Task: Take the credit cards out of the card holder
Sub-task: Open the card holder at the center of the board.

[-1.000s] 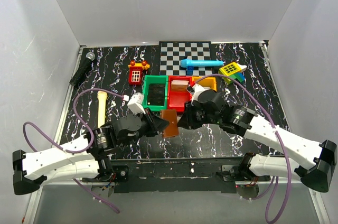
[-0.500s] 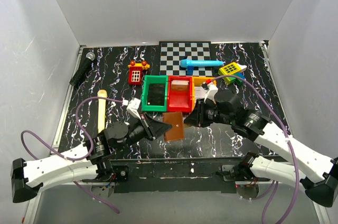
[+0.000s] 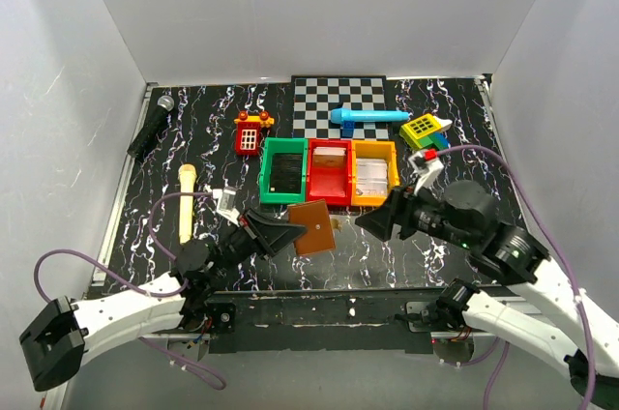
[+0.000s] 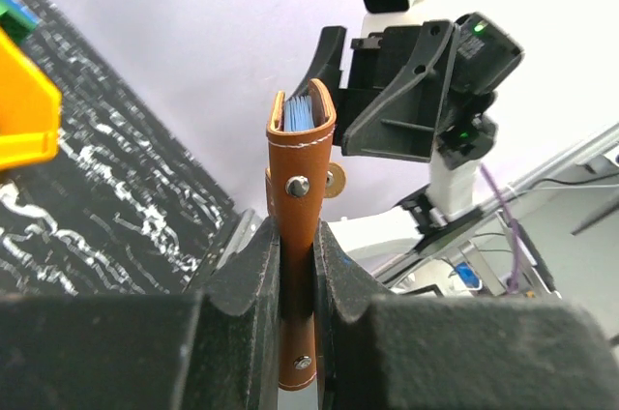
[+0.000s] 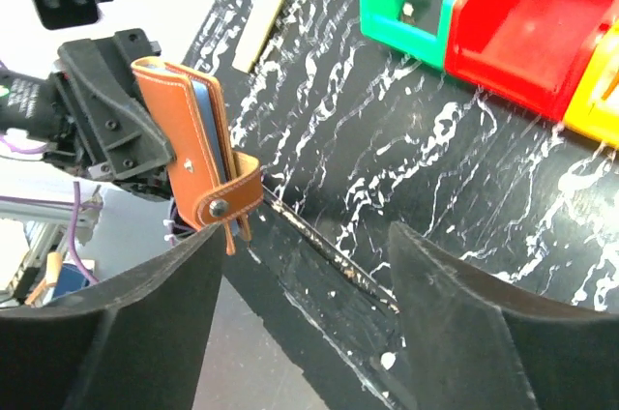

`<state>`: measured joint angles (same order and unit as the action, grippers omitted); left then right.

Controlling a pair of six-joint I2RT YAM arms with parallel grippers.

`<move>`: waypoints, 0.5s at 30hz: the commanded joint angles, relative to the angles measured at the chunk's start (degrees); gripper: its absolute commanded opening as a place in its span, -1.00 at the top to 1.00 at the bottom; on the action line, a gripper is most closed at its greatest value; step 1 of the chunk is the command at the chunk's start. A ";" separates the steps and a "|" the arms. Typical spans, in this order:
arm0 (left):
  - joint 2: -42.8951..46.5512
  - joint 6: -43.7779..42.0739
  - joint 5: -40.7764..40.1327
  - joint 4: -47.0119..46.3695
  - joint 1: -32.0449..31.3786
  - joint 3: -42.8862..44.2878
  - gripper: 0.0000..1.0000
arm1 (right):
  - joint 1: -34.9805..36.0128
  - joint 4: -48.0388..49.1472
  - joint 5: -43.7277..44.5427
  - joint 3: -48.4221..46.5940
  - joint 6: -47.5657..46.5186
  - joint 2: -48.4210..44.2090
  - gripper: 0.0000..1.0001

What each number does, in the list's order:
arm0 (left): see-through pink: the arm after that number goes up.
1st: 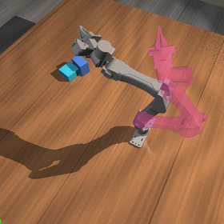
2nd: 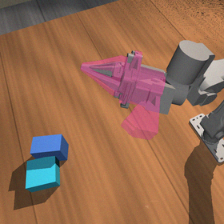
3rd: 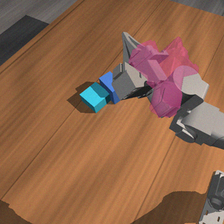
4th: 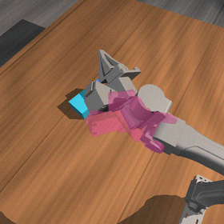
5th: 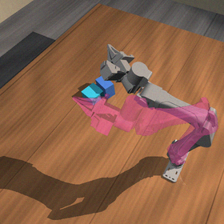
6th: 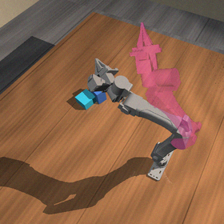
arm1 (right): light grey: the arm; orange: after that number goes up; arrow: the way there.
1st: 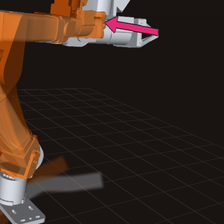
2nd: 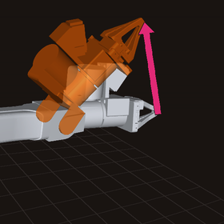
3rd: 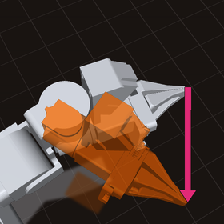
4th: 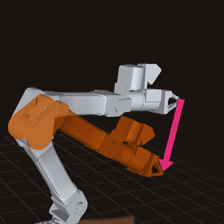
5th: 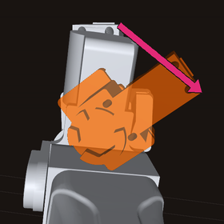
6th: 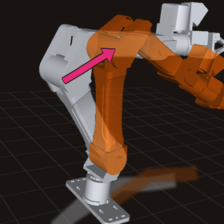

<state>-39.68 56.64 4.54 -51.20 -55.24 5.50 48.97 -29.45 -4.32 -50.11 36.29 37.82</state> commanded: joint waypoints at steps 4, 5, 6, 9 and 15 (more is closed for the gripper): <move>-5.65 5.57 16.18 -15.66 6.01 3.03 1.00 | -0.28 1.24 -7.54 -5.52 -3.43 -1.44 -0.75; -7.58 7.06 19.25 -16.82 7.07 3.64 1.00 | -0.19 1.59 -8.59 -5.70 -3.07 -1.09 -0.76; -9.69 7.95 21.98 -16.65 7.69 4.86 1.00 | -0.19 2.64 -9.65 -5.88 -2.55 -1.00 -0.77; -14.36 8.49 27.53 -15.77 8.05 7.94 1.00 | -0.28 5.80 -9.83 -6.49 -0.88 -1.09 -0.79; -15.08 7.44 27.28 -11.92 8.05 10.49 1.00 | -0.19 8.35 -12.55 -9.31 -0.26 2.51 -0.69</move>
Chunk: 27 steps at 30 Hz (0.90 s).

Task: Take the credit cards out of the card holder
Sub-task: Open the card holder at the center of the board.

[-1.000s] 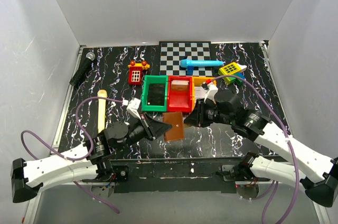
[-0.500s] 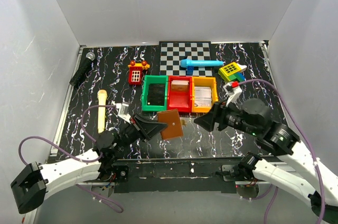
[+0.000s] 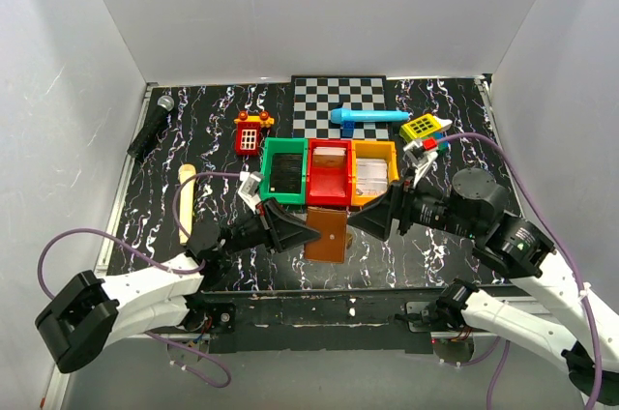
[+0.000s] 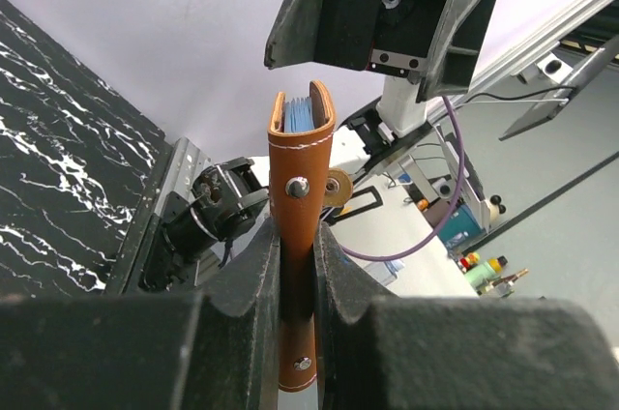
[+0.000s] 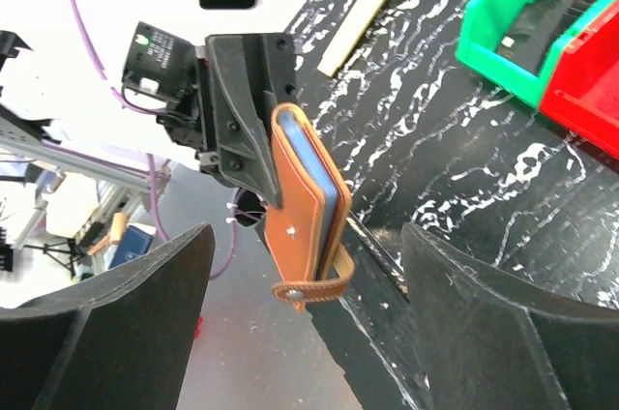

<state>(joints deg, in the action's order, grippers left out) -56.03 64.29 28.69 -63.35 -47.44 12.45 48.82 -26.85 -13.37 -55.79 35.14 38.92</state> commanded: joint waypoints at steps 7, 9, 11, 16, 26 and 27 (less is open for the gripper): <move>6.37 -3.73 -4.68 15.87 0.24 5.65 1.00 | 0.05 14.11 -11.76 -0.46 4.41 0.19 -0.39; 7.07 -4.00 -6.70 18.95 0.24 6.45 1.00 | 0.75 14.11 -13.09 -0.29 4.85 1.42 -0.35; 7.25 -3.30 -8.90 21.07 0.16 7.06 1.00 | 1.89 15.07 -12.74 0.41 5.03 1.95 -0.34; 6.73 -3.38 -10.32 23.27 0.16 9.17 1.00 | 3.74 14.37 -13.70 0.24 5.03 6.51 -0.32; 6.72 -0.31 -6.89 16.26 -0.02 8.04 1.00 | 4.18 12.61 -7.29 3.40 4.94 6.00 -0.23; 6.46 0.04 -6.54 15.11 0.07 7.51 1.00 | 4.09 12.61 -7.03 3.58 4.86 5.47 -0.23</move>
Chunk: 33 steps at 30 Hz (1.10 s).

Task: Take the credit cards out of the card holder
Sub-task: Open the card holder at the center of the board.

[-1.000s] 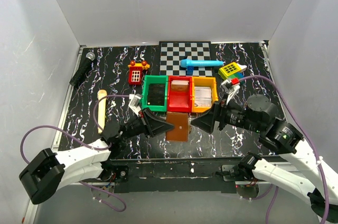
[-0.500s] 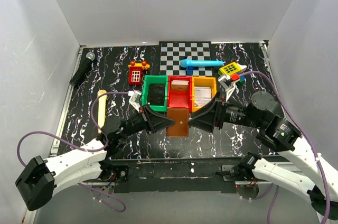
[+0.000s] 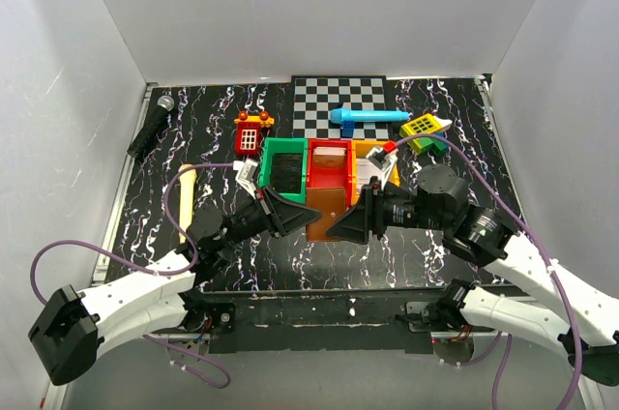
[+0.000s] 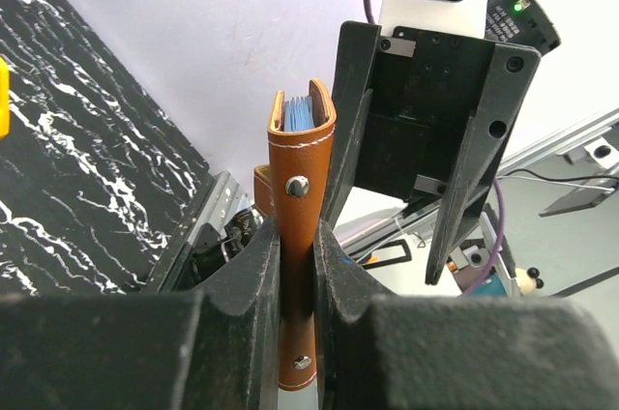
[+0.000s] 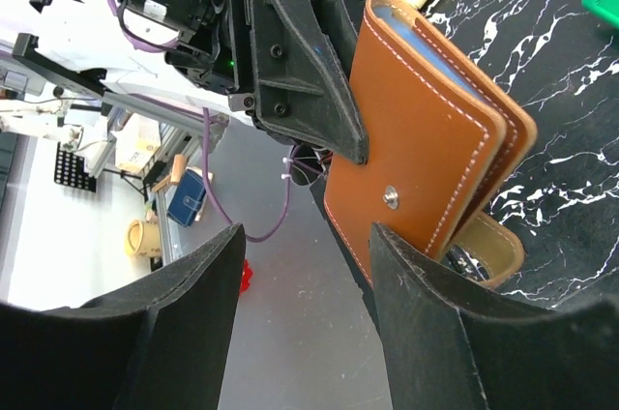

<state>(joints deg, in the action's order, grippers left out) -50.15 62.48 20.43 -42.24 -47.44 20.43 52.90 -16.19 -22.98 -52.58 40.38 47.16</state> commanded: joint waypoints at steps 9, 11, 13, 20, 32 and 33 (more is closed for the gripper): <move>-3.64 6.87 5.15 -18.49 0.07 -3.46 1.00 | -1.14 1.86 2.77 2.04 0.05 -4.53 -0.23; -3.38 6.87 5.15 -18.58 0.15 -3.64 1.00 | -1.22 1.77 3.03 2.21 0.05 -4.97 -0.23; -2.67 6.87 4.89 -18.49 0.15 -3.81 1.00 | -1.40 1.42 3.47 2.30 0.05 -5.49 -0.23; -2.06 7.31 5.32 -20.34 0.16 -4.25 1.00 | -2.02 1.68 3.47 4.50 0.75 -6.99 -0.23; -2.06 8.54 4.71 -22.54 0.07 -4.61 1.00 | -2.02 2.30 3.47 5.99 1.45 -7.96 -0.23; -2.06 8.45 4.71 -22.54 0.15 -4.52 1.00 | -2.02 2.30 3.47 6.26 1.54 -7.96 -0.23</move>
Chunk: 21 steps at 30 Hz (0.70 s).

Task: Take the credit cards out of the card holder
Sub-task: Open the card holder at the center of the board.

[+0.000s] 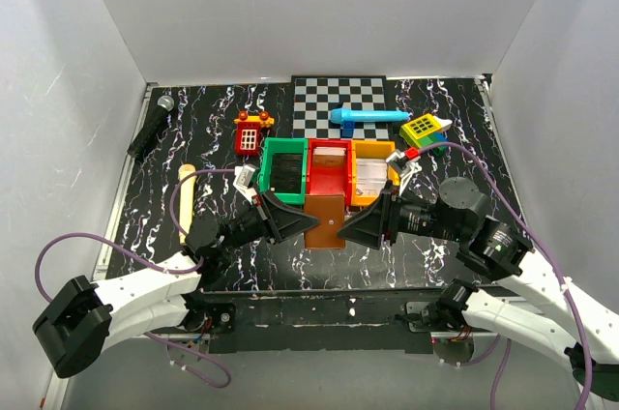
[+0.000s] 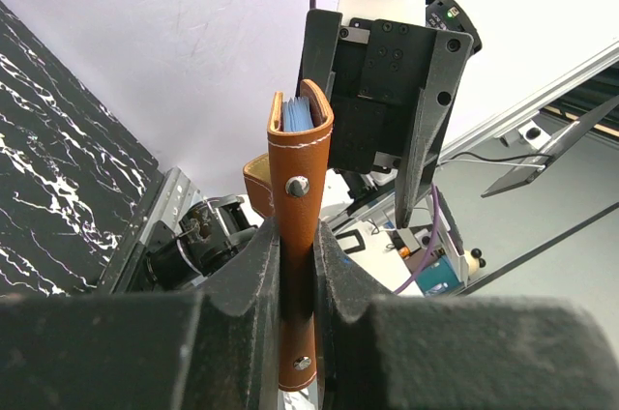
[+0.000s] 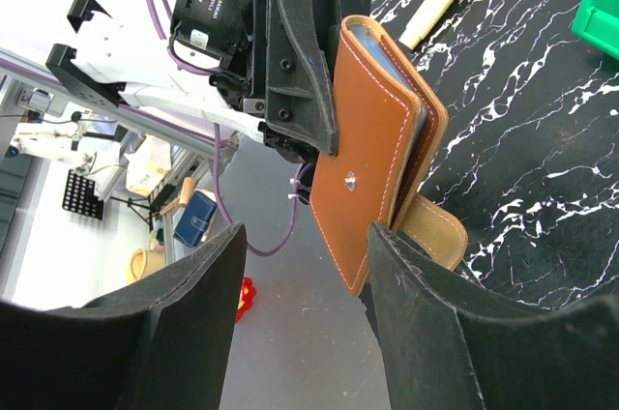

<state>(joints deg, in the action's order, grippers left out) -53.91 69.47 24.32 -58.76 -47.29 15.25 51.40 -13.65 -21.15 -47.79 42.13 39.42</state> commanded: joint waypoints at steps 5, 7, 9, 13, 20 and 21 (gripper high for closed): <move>1.88 1.19 0.91 -5.49 0.00 0.84 1.00 | -0.59 -0.67 2.34 2.26 -0.12 -1.45 -0.22; 2.31 1.02 0.73 -4.61 0.00 0.66 1.00 | -0.68 -1.03 2.43 2.26 -0.12 -1.80 -0.23; 2.49 0.84 0.56 -4.17 0.00 0.58 1.00 | -0.77 -1.29 2.51 2.35 -0.21 -2.33 -0.23; 2.32 0.84 1.08 -4.08 0.00 1.01 1.00 | -0.95 -1.47 2.43 2.53 -0.21 -2.24 -0.24; -0.49 3.12 2.66 -10.04 0.00 0.84 1.00 | -1.65 2.30 1.03 3.49 1.37 -3.12 -0.28; -1.19 3.73 3.01 -11.19 0.00 0.75 1.00 | -2.00 3.70 0.32 4.02 2.25 -3.47 -0.29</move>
<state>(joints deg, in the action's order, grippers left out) -53.67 71.05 25.39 -63.05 -47.24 15.25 50.54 -15.57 -19.51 -45.10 42.50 37.52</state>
